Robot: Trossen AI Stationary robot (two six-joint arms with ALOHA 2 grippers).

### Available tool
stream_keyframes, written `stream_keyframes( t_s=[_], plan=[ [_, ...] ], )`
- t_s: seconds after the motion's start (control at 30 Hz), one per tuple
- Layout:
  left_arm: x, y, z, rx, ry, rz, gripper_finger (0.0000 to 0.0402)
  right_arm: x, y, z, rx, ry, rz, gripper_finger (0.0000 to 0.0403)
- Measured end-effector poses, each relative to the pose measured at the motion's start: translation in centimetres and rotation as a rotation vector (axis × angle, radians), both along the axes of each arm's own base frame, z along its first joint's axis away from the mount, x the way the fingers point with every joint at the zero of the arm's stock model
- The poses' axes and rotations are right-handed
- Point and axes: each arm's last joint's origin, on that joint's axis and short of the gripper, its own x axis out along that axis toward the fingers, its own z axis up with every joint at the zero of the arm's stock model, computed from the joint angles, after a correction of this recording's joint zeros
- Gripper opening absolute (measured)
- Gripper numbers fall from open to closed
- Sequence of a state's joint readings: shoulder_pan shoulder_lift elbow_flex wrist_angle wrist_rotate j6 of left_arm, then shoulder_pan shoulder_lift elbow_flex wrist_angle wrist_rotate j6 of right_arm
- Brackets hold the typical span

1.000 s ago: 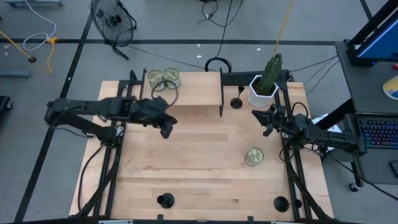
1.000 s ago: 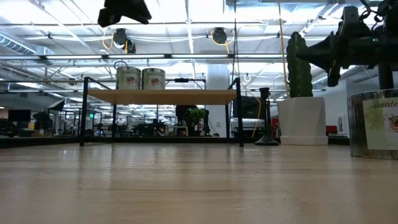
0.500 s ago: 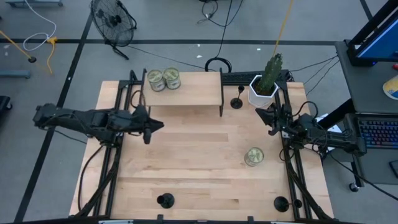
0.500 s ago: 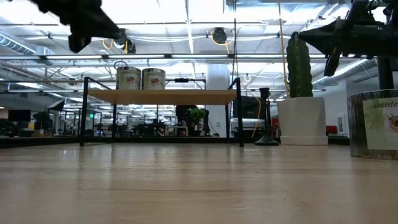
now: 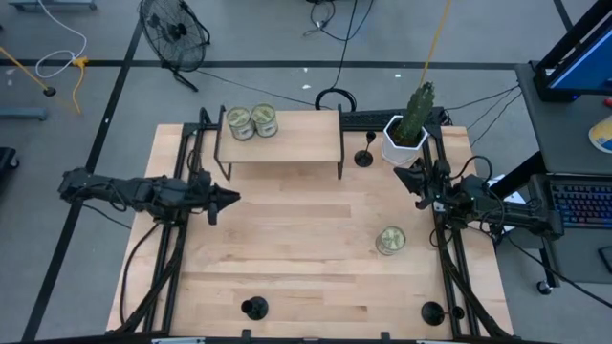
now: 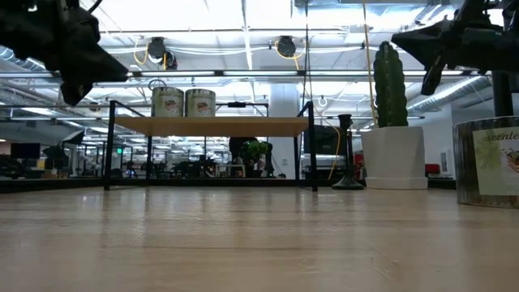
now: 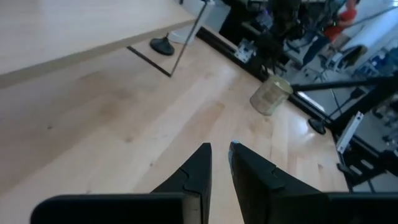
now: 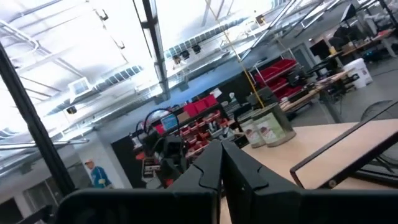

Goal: Pick & Place candle stick holders
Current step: Put the green scented candle on the shelf

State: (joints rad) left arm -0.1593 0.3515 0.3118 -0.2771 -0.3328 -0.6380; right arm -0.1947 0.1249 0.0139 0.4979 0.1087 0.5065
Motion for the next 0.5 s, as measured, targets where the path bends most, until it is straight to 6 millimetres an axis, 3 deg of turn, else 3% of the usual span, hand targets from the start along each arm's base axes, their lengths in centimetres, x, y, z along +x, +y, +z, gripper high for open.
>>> stream_keyframes(
  t_s=[0.4, 0.5],
  plan=[
    [-0.7, 0.1, -1.3, 0.036, -0.123, -0.002, 0.0062, 0.1, 0.2, -0.1, -0.04, 0.026, 0.053, 0.0],
    [-0.7, 0.1, -1.6, 0.022, -0.119, 0.001, 0.0063, 0.4, 0.2, -0.8, -0.063, 0.124, 0.086, 0.0]
  ],
)
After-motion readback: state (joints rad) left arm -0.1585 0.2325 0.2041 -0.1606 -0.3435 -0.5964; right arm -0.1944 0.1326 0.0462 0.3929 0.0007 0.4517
